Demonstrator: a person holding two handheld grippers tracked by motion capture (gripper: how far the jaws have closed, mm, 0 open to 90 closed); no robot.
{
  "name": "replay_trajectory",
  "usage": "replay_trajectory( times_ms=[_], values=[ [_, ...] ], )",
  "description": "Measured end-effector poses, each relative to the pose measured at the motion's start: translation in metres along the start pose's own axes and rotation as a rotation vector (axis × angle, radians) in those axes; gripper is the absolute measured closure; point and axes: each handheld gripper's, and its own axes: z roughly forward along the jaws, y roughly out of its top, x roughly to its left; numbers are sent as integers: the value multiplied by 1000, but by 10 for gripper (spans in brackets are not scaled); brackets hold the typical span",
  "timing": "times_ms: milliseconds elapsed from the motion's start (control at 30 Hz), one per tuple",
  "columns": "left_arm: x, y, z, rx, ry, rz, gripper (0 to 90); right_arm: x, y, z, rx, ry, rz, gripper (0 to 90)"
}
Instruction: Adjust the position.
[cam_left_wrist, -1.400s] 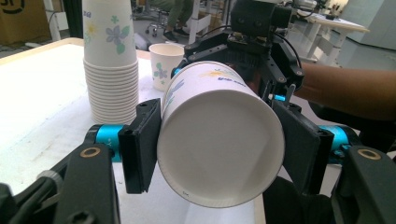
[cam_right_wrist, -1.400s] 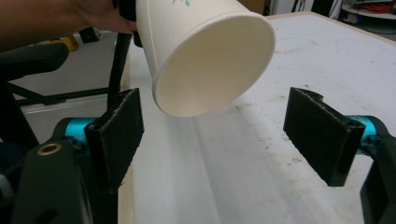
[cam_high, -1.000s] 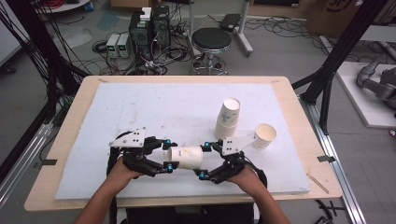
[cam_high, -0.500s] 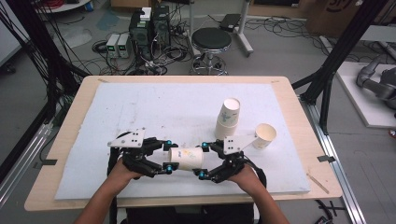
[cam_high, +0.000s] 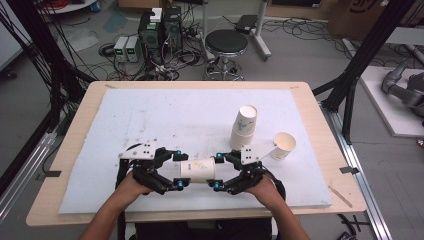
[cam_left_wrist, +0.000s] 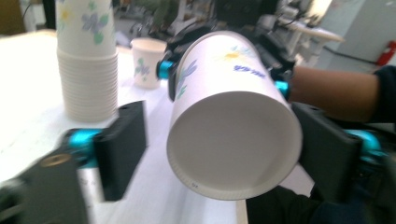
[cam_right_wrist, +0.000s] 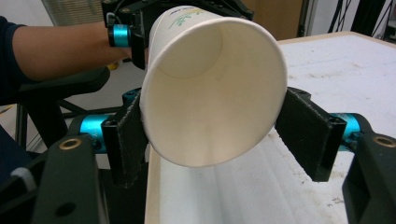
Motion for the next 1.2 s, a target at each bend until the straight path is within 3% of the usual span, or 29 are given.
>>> replay_trajectory(
  times_ms=[233, 267, 467, 967, 1200],
  values=[
    [-2, 3, -5, 37, 34, 26, 141, -1, 7, -4, 47, -29, -10, 287],
    [-2, 4, -7, 41, 42, 30, 141, 0, 8, -4, 65, -17, -3, 287],
    [-3, 7, -14, 81, 85, 35, 141, -2, 21, -4, 136, -56, -22, 287],
    [-3, 10, -20, 114, 109, 46, 141, -6, 34, 1, 229, -79, -55, 286],
    [-4, 14, -12, 193, 123, 76, 144, -1, 42, 10, 336, -109, -126, 286]
  ],
)
